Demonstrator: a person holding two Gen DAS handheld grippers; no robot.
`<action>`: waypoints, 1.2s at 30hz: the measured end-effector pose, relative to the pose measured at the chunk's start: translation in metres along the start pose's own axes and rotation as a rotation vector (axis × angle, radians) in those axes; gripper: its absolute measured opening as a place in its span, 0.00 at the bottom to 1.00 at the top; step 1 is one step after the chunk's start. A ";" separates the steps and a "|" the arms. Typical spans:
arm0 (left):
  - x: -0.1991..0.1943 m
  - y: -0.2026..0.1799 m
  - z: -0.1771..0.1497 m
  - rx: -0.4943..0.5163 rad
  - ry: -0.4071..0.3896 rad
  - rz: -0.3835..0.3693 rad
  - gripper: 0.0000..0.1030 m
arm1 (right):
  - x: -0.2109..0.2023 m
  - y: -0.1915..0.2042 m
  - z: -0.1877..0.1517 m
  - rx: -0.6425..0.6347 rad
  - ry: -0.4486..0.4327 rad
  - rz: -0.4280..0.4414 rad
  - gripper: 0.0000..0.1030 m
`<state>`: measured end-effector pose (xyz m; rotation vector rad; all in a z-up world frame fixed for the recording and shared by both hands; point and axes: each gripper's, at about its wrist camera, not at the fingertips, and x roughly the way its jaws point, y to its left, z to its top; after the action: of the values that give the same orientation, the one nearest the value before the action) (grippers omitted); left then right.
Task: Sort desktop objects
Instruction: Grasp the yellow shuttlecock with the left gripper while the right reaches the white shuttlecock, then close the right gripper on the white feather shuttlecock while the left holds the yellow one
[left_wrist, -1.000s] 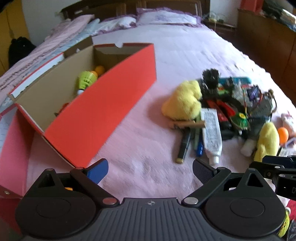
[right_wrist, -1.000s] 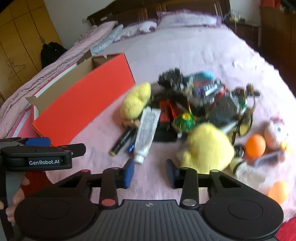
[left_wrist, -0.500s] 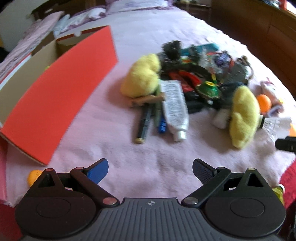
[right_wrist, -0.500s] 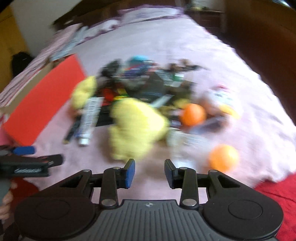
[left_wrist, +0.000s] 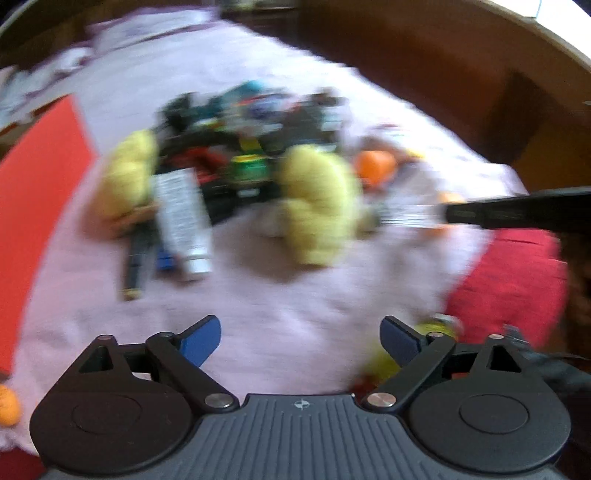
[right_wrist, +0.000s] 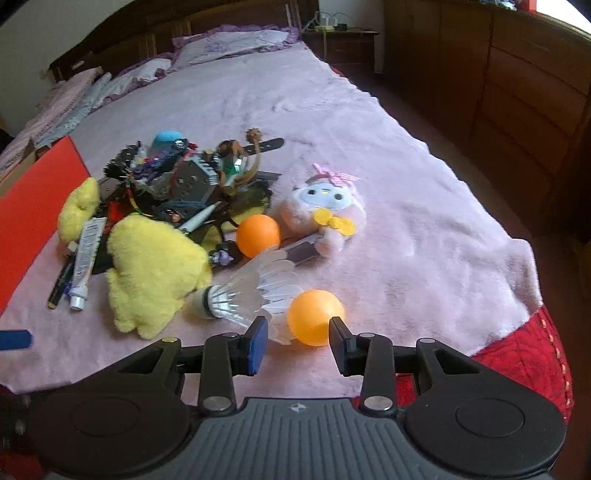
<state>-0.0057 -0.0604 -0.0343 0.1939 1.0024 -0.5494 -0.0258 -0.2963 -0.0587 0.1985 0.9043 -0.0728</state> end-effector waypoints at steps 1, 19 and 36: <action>-0.003 -0.006 -0.001 0.023 -0.005 -0.045 0.83 | -0.001 0.003 0.000 -0.005 -0.006 0.011 0.38; 0.040 -0.054 -0.009 0.184 0.142 -0.329 0.13 | 0.018 -0.004 0.020 0.029 0.006 0.181 0.23; -0.014 0.018 -0.008 0.013 -0.012 0.013 0.06 | -0.027 0.072 0.005 -0.372 -0.068 0.134 0.01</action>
<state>-0.0083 -0.0369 -0.0281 0.2084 0.9855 -0.5448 -0.0283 -0.2272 -0.0241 -0.0899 0.8185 0.2107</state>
